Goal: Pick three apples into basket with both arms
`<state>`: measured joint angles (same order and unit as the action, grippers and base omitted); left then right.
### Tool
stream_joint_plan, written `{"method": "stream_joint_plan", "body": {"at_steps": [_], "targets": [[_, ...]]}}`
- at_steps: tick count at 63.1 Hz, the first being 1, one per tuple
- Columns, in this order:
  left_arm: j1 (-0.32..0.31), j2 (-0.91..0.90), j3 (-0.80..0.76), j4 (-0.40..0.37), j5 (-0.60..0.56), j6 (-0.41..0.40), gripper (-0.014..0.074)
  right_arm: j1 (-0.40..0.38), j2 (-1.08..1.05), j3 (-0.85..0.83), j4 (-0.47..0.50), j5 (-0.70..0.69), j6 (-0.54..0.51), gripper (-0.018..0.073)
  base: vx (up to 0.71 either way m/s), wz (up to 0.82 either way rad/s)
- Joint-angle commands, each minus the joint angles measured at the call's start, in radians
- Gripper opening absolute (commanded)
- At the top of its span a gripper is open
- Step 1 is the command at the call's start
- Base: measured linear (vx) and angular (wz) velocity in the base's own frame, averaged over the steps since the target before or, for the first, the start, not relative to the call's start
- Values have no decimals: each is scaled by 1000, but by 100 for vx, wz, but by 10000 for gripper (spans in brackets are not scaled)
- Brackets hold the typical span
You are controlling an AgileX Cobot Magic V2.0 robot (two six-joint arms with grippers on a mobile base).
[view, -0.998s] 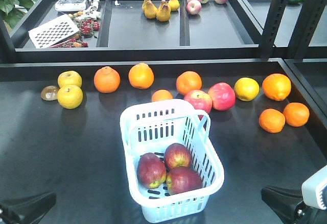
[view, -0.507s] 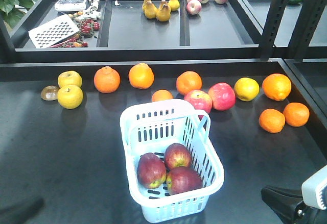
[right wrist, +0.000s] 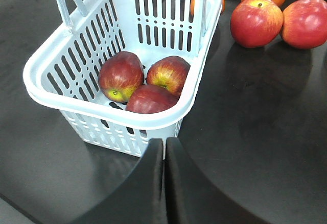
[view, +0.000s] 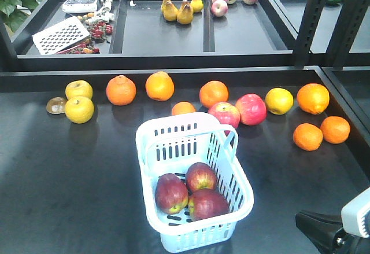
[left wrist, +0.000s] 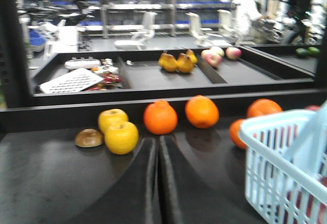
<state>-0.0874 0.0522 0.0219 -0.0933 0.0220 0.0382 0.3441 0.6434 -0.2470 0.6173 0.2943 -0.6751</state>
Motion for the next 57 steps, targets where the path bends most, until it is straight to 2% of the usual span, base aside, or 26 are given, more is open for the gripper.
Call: {"method": "stream_joint_plan", "body": {"at_steps": [1,7,14,57], "targets": [[39,-36,10,120,-8,-202,-6,-5,0,-27,12,-47,-10,-7,0,0],[53,-69,10,213,28,-368,-6,-5,0,-27,12,-47,-10,-7,0,0],[53,-80,10,265,48,-434,-6,-5,0,-27,12,-47,-10,-7,0,0],[54,-80,10,264,48,-437,-6,-5,0,-27,12,-47,-10,-7,0,0]]}}
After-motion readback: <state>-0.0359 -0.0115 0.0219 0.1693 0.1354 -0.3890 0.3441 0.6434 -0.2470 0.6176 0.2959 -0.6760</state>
